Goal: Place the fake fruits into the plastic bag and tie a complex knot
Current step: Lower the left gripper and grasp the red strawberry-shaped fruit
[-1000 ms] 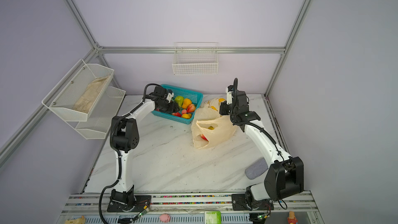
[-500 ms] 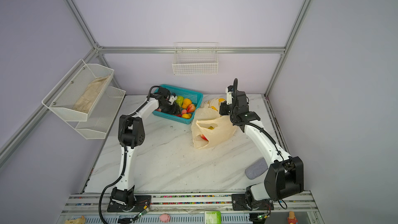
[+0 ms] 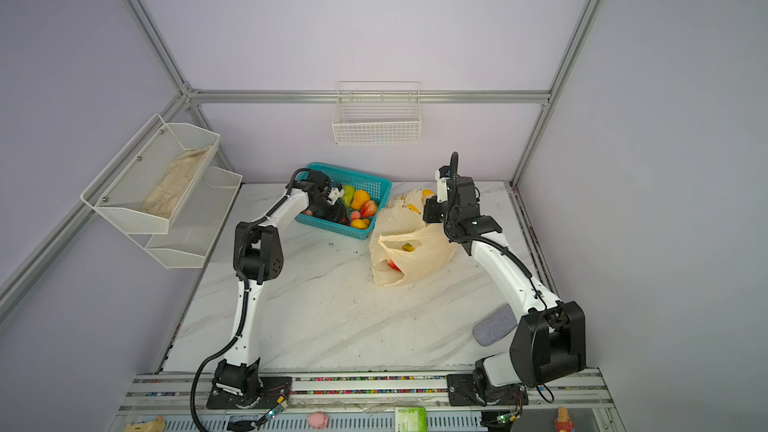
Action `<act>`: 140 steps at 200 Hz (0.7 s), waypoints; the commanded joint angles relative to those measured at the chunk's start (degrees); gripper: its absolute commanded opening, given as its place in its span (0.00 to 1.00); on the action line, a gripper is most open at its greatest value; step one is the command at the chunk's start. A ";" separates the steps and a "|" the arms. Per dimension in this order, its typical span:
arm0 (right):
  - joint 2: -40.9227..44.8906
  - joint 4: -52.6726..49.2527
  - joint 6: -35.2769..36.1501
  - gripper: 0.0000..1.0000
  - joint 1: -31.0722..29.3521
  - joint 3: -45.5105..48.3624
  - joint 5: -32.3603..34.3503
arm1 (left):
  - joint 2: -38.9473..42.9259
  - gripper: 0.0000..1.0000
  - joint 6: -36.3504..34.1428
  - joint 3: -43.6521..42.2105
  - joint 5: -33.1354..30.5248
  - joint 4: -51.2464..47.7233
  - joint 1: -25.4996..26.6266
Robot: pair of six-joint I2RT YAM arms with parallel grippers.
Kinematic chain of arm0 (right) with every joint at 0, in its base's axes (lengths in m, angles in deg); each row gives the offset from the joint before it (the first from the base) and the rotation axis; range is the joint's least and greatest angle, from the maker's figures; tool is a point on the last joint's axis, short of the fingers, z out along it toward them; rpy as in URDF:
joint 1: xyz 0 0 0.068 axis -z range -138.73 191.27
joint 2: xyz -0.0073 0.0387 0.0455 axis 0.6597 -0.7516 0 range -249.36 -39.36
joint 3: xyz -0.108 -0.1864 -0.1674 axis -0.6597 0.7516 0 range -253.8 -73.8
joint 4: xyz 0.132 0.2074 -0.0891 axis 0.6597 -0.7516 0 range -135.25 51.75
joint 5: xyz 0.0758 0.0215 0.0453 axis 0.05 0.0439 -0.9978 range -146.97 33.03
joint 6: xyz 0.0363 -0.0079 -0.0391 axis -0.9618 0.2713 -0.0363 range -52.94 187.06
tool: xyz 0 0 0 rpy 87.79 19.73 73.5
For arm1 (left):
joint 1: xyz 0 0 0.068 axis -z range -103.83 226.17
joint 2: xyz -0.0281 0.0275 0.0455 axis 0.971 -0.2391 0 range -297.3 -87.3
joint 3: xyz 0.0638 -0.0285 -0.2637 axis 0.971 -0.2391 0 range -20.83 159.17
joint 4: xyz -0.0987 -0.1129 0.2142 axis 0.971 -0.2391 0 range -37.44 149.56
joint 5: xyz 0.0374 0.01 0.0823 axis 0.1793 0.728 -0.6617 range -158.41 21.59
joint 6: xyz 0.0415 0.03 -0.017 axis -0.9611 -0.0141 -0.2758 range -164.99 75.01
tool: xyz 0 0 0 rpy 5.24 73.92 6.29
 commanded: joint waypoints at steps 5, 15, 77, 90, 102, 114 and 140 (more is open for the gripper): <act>-0.35 0.82 -0.13 0.00 0.12 0.73 -0.37 | 0.01 0.57 -0.32 5.48 1.69 -0.92 0.01; -0.36 0.82 -0.09 0.00 0.11 0.76 -0.35 | 0.69 0.53 -0.10 5.76 1.42 -0.93 0.01; -0.02 0.73 -0.24 0.00 0.12 0.82 -0.35 | 9.60 0.36 3.18 2.52 1.39 3.25 -0.08; 0.10 0.68 -0.23 0.00 0.08 0.80 -0.36 | 12.21 0.34 3.97 0.33 2.07 5.22 -0.08; 0.21 0.65 -0.18 0.00 0.12 0.76 -0.28 | 14.47 0.33 4.78 -1.38 2.36 6.64 -0.08; 0.19 0.65 -0.26 0.00 0.12 0.60 -0.26 | 16.92 0.32 5.65 -3.20 2.55 7.95 -0.08; 0.19 0.69 -0.44 0.00 0.11 0.50 -0.35 | 23.97 0.28 8.48 -9.12 4.83 11.33 0.17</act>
